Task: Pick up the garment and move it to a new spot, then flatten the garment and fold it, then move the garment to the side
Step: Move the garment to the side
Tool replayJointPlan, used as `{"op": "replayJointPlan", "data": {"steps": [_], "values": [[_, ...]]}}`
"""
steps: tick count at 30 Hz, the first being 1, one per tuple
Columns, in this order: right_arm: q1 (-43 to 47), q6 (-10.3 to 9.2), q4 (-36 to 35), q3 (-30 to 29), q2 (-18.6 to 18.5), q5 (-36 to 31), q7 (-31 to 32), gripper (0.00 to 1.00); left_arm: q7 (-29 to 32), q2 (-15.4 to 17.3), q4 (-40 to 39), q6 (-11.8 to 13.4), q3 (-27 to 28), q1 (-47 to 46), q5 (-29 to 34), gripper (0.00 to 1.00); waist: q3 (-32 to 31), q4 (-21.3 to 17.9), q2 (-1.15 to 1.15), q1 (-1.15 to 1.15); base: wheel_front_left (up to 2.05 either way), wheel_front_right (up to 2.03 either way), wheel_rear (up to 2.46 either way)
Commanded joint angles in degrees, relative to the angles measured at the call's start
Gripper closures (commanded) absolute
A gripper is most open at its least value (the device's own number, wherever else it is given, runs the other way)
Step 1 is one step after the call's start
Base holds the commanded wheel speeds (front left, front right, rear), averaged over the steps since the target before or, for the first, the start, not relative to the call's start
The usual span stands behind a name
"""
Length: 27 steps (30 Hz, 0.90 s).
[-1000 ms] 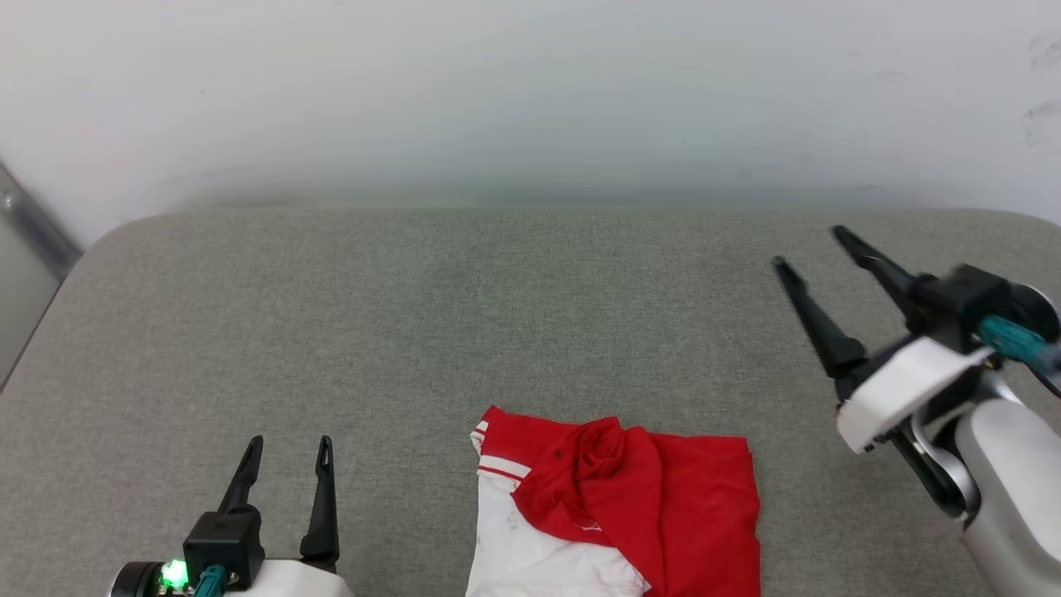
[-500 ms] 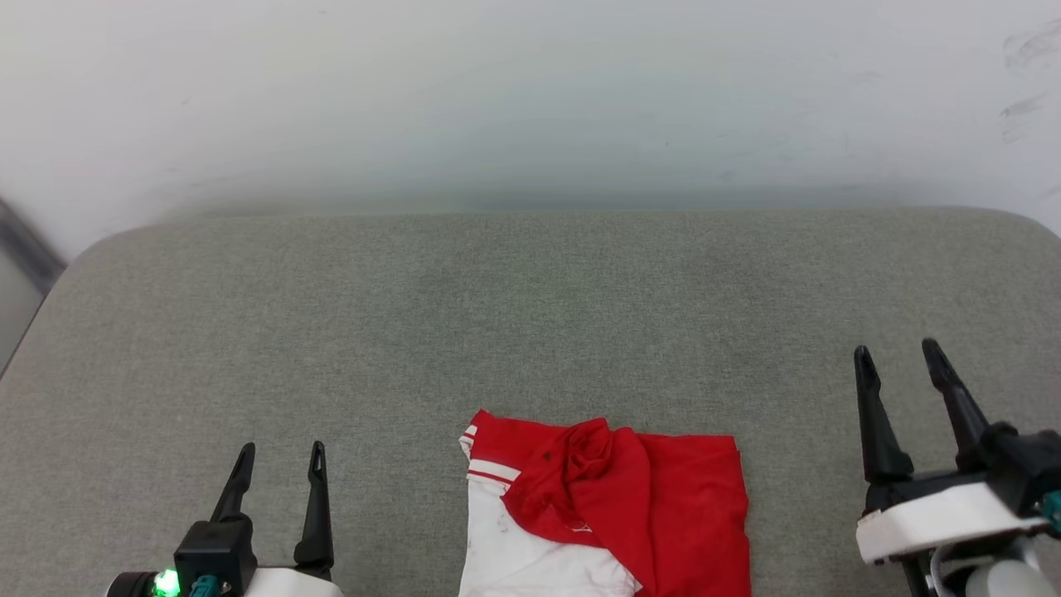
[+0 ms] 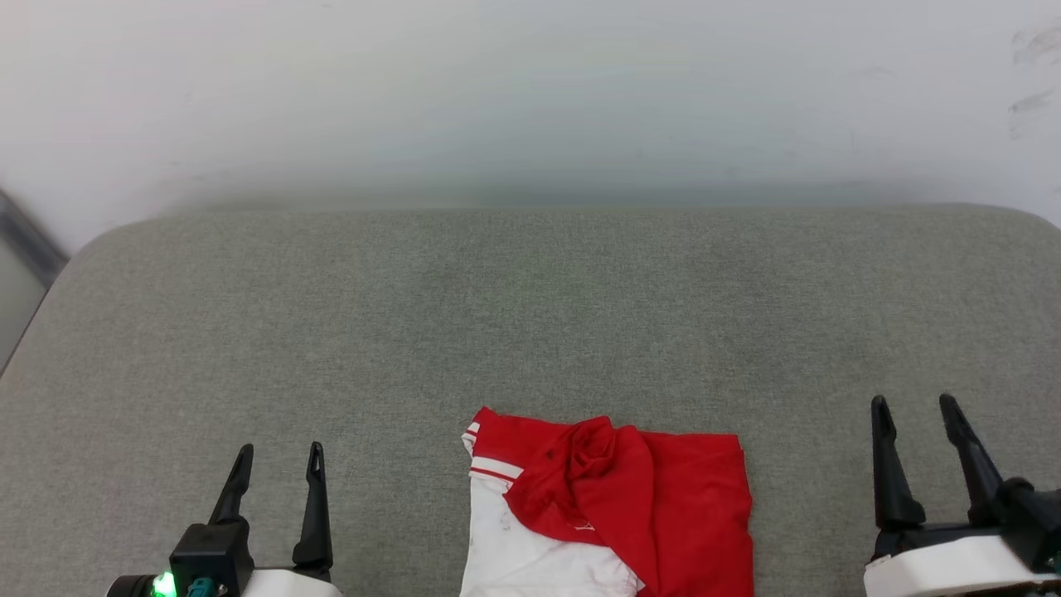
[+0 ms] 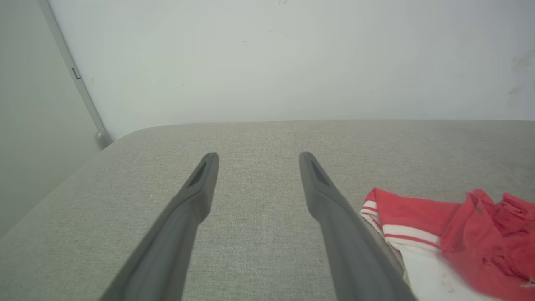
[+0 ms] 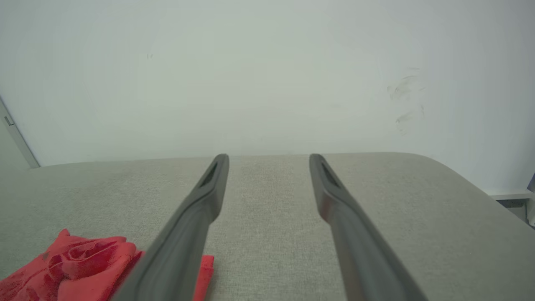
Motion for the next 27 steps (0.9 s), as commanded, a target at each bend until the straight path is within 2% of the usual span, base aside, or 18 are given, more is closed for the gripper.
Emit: {"op": "replayJointPlan", "data": {"steps": [1, 6, 9, 11, 14, 16, 20, 24, 27], "values": [[-1.73, -0.02, -0.87, -0.54, 0.11, -0.44, -0.09, 0.00, -0.27, -0.03, -0.20, 0.05, 0.29, 0.30, -0.24, 0.00, 0.07, 0.03, 0.00, 0.00, 0.00, 0.00, 0.00], [-7.47, -0.02, -2.52, -1.38, -3.70, 0.14, -0.08, 0.00, -0.27, -0.13, 0.01, -0.11, 0.46, 0.02, -0.30, 0.00, 0.22, 0.24, 0.00, 0.00, 0.00, 0.00, 0.00], [-12.48, -0.02, -3.33, 1.20, -8.21, 1.28, 2.76, 0.00, -0.27, -0.18, 0.16, -0.18, 0.57, 0.09, -0.36, 0.00, 0.30, 0.32, 0.00, 0.00, 0.00, 0.00, 0.00], [-15.25, -0.02, -4.37, 4.13, -11.66, 2.91, 6.82, 0.00, -0.27, -0.20, 0.20, -0.30, 0.55, 0.05, -0.40, 0.00, 0.50, 0.41, 0.00, 0.00, 0.00, 0.00, 0.00], [-18.42, -0.02, -5.06, 8.90, -16.16, 8.42, 15.99, 0.00, -0.27, -0.23, 0.25, -0.45, 0.51, -0.33, -0.31, 0.00, 0.81, 0.69, 0.00, 0.00, 0.00, 0.00, 0.00], [-20.43, -0.02, -5.13, 11.67, -19.50, 13.11, 23.98, 0.00, -0.27, -0.23, 0.21, -0.39, 0.51, -0.47, -0.29, 0.00, 1.00, 0.87, 0.00, 0.00, 0.00, 0.00, 0.00], [-21.21, -0.03, -3.87, 14.39, -23.68, 24.41, 40.29, 0.00, -0.27, -0.29, 0.05, -0.42, 0.45, -0.71, -0.37, 0.00, 1.48, 1.12, 0.00, 0.00, 0.00, 0.00, 0.00], [-19.00, -0.02, -1.58, 14.47, -25.19, 34.78, 53.48, 0.00, -0.27, -0.31, -0.05, -0.53, 0.53, -1.38, -0.40, 0.00, 2.47, 1.50, 0.00, 0.00, 0.00, 0.00, 0.00], [-17.33, -0.02, 0.49, 13.80, -24.21, 41.18, 59.53, 0.00, -0.27, -0.35, -0.19, -0.53, 0.42, -2.05, -0.37, 0.00, 3.51, 1.88, 0.00, 0.00, 0.00, 0.00, 0.00]]}}
